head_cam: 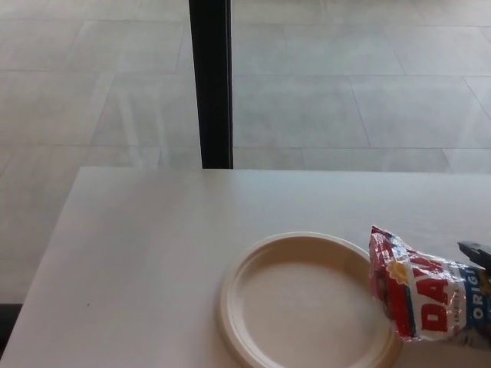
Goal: The robot uses its right hand to pick up a bag of sunflower seeds kept in the middle of the desk and tilts it over a plate kept next to it to pour out a few seeds and then puts the bag of seeds back on the desk
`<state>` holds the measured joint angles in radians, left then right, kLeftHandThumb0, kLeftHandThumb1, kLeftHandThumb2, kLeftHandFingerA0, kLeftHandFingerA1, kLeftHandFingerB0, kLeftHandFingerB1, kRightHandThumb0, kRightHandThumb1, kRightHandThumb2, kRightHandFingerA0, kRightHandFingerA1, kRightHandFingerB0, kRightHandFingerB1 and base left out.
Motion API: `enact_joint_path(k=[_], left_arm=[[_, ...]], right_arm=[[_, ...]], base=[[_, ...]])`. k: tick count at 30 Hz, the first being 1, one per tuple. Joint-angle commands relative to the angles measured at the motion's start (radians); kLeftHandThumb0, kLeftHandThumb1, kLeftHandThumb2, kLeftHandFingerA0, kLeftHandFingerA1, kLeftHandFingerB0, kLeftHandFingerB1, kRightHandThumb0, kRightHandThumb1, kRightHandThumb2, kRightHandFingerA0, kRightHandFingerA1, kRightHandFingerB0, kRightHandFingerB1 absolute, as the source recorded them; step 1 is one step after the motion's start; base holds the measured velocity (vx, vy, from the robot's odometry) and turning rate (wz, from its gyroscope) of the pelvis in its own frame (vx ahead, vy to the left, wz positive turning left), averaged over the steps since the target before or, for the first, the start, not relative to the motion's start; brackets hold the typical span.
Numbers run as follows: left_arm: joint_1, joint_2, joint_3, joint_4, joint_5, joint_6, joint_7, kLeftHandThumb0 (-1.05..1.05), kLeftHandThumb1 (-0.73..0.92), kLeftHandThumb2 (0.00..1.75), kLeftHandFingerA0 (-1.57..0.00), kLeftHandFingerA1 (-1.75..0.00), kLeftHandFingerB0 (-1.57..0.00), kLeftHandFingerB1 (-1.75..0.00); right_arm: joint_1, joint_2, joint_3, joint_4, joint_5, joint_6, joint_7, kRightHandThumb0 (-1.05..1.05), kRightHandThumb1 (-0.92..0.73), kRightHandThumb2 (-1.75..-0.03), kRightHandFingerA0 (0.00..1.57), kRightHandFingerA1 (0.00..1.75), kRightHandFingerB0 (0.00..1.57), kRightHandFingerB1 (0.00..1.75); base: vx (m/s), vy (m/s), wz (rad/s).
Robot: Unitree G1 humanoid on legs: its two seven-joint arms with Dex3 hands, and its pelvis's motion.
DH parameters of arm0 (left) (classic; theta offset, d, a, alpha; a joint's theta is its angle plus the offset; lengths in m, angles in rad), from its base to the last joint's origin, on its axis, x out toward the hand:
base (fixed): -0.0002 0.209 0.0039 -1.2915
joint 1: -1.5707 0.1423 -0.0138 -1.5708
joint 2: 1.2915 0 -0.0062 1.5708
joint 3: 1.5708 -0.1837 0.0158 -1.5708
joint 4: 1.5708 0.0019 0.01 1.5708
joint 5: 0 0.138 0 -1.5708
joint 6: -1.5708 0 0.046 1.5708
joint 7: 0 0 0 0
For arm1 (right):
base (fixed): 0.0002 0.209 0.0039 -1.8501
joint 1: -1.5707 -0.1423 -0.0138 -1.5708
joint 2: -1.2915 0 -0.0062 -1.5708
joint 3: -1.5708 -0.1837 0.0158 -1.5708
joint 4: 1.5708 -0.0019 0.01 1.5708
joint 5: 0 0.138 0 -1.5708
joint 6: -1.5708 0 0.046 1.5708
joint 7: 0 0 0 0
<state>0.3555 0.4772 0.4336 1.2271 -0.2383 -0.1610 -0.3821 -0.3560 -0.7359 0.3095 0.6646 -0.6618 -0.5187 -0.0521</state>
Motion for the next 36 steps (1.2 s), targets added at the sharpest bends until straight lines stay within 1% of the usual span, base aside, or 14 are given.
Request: enact_joint_path(k=[1, 6, 8, 20, 25, 27, 28, 29, 30, 31, 32, 33, 35, 36], left_arm=[[0.006, 0.011, -0.002, 0.004, 0.01, -0.032, 0.018, -0.54, 0.71, 0.74, -0.35, -0.68, -0.2, -0.54], [-0.005, 0.002, 0.036, 0.008, -0.026, -0.011, -0.002, -0.52, 0.64, 0.88, -0.33, -0.69, -0.18, -0.56], [0.003, 0.005, 0.012, 0.005, 0.006, -0.04, 0.005, -0.52, 0.71, 0.76, -0.33, -0.68, -0.19, -0.54], [0.005, 0.022, -0.061, -0.008, 0.055, -0.048, 0.046, -0.47, 0.74, 0.74, -0.35, -0.68, -0.23, -0.55], [0.005, 0.019, -0.042, -0.014, 0.024, -0.029, 0.03, -0.46, 0.72, 0.74, -0.36, -0.69, -0.22, -0.55], [0.004, 0.022, -0.055, -0.008, 0.042, -0.04, 0.048, -0.49, 0.71, 0.72, -0.36, -0.68, -0.23, -0.54], [0.004, 0.023, -0.056, -0.007, 0.044, -0.04, 0.05, -0.5, 0.71, 0.72, -0.38, -0.69, -0.25, -0.55], [0.004, 0.024, -0.057, -0.006, 0.045, -0.039, 0.052, -0.5, 0.71, 0.72, -0.38, -0.69, -0.25, -0.55], [0.006, 0.025, -0.058, -0.007, 0.046, -0.043, 0.048, -0.51, 0.7, 0.74, -0.35, -0.68, -0.27, -0.56], [0.006, 0.028, -0.066, -0.007, 0.054, -0.048, 0.047, -0.51, 0.73, 0.71, -0.34, -0.65, -0.25, -0.54], [0.005, 0.031, -0.075, -0.003, 0.065, -0.051, 0.052, -0.51, 0.73, 0.72, -0.33, -0.65, -0.24, -0.54], [0.005, 0.031, -0.076, -0.003, 0.063, -0.05, 0.052, -0.51, 0.73, 0.72, -0.33, -0.65, -0.24, -0.54], [0.002, 0.031, -0.078, 0.008, 0.067, -0.055, 0.069, -0.53, 0.71, 0.71, -0.35, -0.65, -0.25, -0.54], [0.009, 0.031, -0.073, 0.008, 0.061, -0.063, 0.056, -0.56, 0.69, 0.72, -0.34, -0.66, -0.25, -0.54]], right_arm=[[-0.005, 0.011, 0.005, 0.0, -0.017, -0.008, -0.039, -0.88, -0.51, -0.84, 0.0, 0.0, 0.0, 0.08], [-0.01, 0.021, 0.024, -0.02, -0.04, 0.055, 0.012, -0.85, -0.5, -0.83, 0.0, 0.08, 0.0, 0.11], [-0.01, 0.018, 0.037, -0.027, -0.046, 0.093, 0.062, -0.86, -0.48, -0.78, 0.0, 0.0, 0.0, 0.09], [-0.036, 0.047, 0.085, 0.055, -0.035, 0.319, 0.282, -0.82, -0.48, -0.75, 0.0, 0.0, 0.1, 0.08], [-0.052, 0.07, 0.086, 0.088, -0.034, 0.37, 0.283, -0.64, -0.36, -0.66, 0.0, 0.1, 0.0, 0.18], [-0.045, 0.079, 0.069, 0.089, -0.015, 0.367, 0.258, -0.35, -0.48, -0.64, 0.0, 0.02, 0.05, 0.28], [-0.039, 0.085, 0.057, 0.091, -0.006, 0.364, 0.234, -0.12, -0.56, -0.56, 0.0, 0.3, 0.13, 0.35], [-0.032, 0.096, 0.043, 0.093, 0.004, 0.361, 0.203, -0.12, -0.56, -0.56, 0.0, 0.3, 0.13, 0.35], [-0.028, 0.101, 0.033, 0.093, 0.013, 0.354, 0.191, -0.03, -0.43, -0.9, 0.12, 0.64, 0.1, 0.5], [-0.02, 0.106, 0.019, 0.096, 0.027, 0.339, 0.172, -0.04, -0.68, -0.58, 0.11, 1.11, 0.25, 0.39], [-0.016, 0.109, 0.01, 0.1, 0.035, 0.326, 0.161, -0.15, -0.75, -0.59, 0.3, 1.21, 0.25, 0.41], [-0.015, 0.11, 0.007, 0.102, 0.035, 0.322, 0.16, -0.15, -0.75, -0.59, 0.3, 1.21, 0.25, 0.41], [-0.012, 0.111, -0.003, 0.134, 0.057, 0.25, 0.142, -0.14, -0.79, -0.63, 0.63, 1.23, 0.29, 0.43], [-0.007, 0.112, -0.004, 0.144, 0.061, 0.225, 0.131, -0.16, -0.81, -0.64, 0.69, 1.26, 0.31, 0.45]], base=[[0.0, 0.0, 0.0], [0.0, 0.0, 0.0], [0.0, 0.0, 0.0], [0.0, 0.0, 0.0], [0.0, 0.0, 0.0], [0.0, 0.0, 0.0], [0.0, 0.0, 0.0], [0.0, 0.0, 0.0], [0.0, 0.0, 0.0], [0.0, 0.0, 0.0], [0.0, 0.0, 0.0], [0.0, 0.0, 0.0], [0.0, 0.0, 0.0], [0.0, 0.0, 0.0]])
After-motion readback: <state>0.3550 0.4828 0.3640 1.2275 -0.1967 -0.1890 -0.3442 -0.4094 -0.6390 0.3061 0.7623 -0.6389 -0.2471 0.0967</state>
